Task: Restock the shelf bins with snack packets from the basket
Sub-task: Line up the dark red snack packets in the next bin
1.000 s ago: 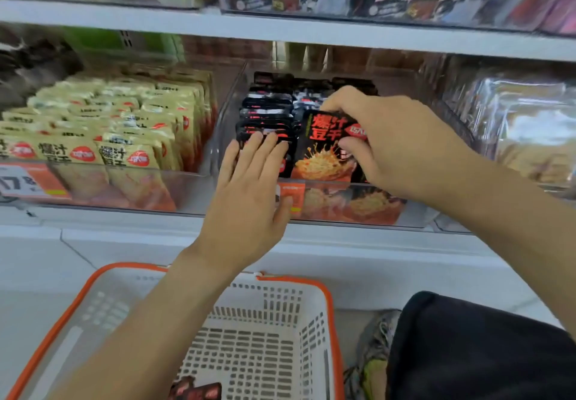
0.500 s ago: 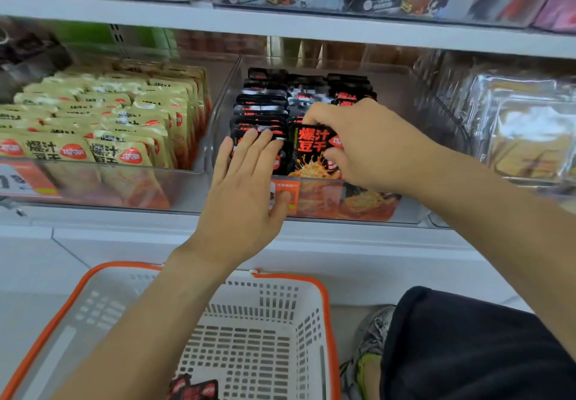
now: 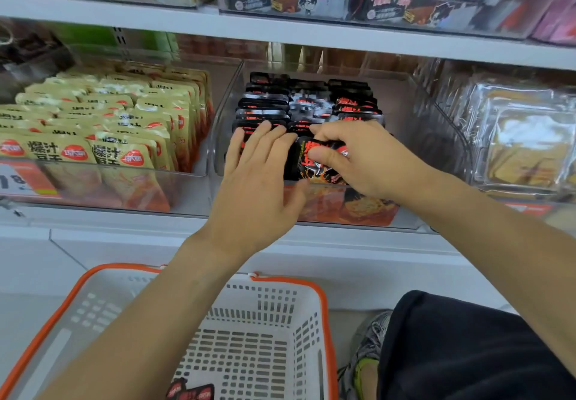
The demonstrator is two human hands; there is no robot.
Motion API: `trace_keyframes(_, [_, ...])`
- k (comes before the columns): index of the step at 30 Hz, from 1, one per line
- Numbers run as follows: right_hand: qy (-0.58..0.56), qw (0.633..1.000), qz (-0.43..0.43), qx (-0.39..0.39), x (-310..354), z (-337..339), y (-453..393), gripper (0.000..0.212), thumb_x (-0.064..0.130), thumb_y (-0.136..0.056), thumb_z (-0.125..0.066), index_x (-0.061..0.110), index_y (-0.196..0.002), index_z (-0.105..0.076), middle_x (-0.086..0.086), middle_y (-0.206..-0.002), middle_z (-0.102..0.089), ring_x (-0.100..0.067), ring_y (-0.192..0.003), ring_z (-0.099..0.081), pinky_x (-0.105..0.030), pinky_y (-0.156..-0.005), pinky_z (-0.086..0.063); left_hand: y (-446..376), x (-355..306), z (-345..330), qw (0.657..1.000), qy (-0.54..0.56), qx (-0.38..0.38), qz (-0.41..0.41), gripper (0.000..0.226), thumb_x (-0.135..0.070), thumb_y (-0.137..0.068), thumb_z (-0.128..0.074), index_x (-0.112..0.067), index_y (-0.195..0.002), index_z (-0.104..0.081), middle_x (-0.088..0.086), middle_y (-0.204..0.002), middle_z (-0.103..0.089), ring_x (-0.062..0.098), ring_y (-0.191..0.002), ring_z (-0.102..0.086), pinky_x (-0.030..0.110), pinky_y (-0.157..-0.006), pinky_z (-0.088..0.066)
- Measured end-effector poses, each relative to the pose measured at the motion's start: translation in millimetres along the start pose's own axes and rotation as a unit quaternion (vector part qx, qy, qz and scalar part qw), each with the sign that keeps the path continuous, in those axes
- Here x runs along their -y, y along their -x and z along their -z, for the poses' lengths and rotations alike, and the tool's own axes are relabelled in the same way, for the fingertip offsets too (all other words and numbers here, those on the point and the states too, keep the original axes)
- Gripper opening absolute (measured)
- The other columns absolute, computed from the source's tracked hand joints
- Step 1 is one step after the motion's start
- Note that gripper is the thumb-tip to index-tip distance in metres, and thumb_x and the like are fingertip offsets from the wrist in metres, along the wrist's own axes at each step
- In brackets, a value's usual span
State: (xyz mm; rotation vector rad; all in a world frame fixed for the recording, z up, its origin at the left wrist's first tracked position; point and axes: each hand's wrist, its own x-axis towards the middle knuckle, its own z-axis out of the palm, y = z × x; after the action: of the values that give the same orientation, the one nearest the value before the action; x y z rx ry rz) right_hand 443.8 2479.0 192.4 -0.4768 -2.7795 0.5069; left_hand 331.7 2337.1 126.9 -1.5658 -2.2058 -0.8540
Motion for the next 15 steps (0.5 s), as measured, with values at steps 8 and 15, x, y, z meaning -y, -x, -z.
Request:
trace_keyframes(8, [0.064, 0.996, 0.050, -0.035, -7.2, 3.0, 3.8, 0.024, 0.041, -0.094, -0.062, 0.021, -0.105, -0.070, 0.001, -0.107, -0.058, -0.022, -0.105, -0.047, -0.043, -0.091, -0.040, -13.7, -2.9, -0.5, 0.992, 0.110, -0.044, 0.043, 0.032, -0.044, -0.087, -0.059, -0.022, -0.110, -0.064, -0.009, -0.117, -0.064, 0.011, -0.118, -0.049, 0.023, -0.097, -0.019])
trace_keyframes(15, [0.062, 0.995, 0.064, -0.038, -10.4, 15.7, 8.3, 0.019, 0.029, -0.086, -0.077, 0.020, -0.100, -0.067, 0.009, -0.088, -0.067, -0.013, -0.087, -0.062, -0.038, -0.082, -0.051, -29.2, 0.7, 6.2, 0.995, 0.076, -0.033, 0.046, 0.015, -0.031, -0.083, -0.078, -0.018, -0.090, -0.072, -0.005, -0.128, -0.062, 0.021, -0.128, -0.044, 0.030, -0.097, -0.018])
